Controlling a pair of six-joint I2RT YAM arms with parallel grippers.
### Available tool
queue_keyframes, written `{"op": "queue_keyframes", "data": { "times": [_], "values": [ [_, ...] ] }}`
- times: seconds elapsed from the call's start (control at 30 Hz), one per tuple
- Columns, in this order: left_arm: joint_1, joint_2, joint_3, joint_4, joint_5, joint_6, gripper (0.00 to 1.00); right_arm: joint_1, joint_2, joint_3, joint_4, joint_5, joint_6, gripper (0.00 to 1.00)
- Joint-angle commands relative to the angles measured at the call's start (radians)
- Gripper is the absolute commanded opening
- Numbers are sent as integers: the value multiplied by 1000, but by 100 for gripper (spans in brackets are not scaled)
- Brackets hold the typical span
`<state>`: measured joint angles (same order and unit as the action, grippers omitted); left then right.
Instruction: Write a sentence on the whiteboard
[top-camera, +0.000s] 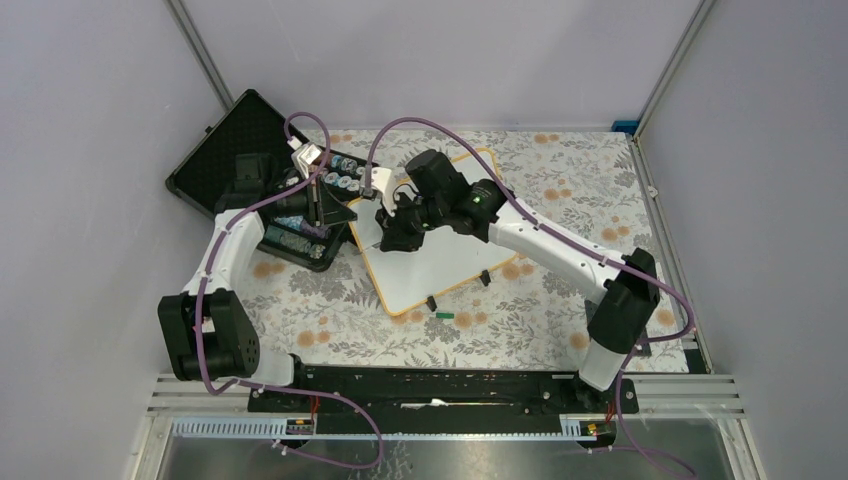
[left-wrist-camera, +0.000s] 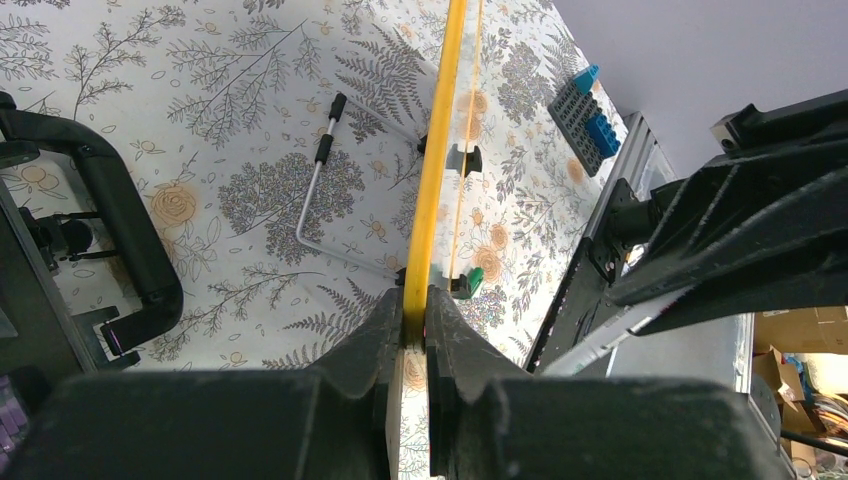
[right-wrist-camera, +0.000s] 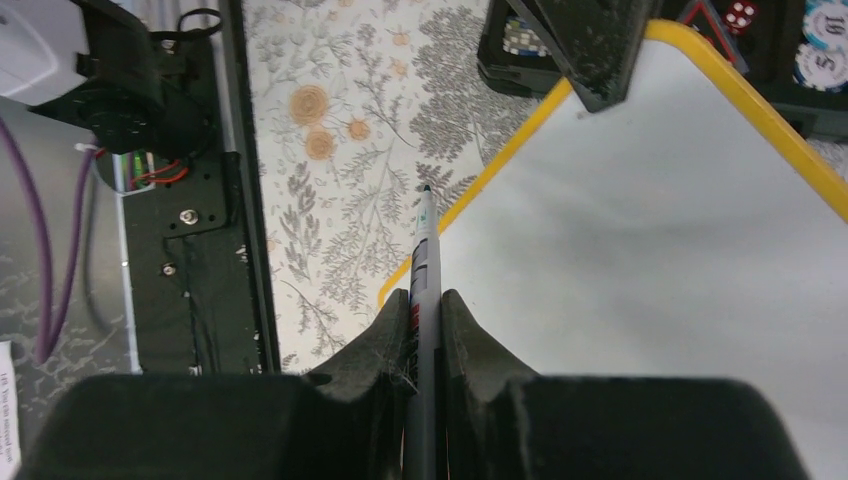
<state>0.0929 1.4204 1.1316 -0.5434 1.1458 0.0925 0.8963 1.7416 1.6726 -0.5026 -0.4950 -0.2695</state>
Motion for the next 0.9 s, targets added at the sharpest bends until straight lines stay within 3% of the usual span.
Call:
{"op": "queue_keyframes", "data": {
  "times": [0.0, 0.87],
  "values": [
    [-10, -37, 0, 42, -22, 24, 0, 8, 17, 42, 9, 109, -12, 0],
    [-16, -37, -7, 42, -36, 36, 0, 6, 81, 87, 5, 188, -32, 0]
  ]
}}
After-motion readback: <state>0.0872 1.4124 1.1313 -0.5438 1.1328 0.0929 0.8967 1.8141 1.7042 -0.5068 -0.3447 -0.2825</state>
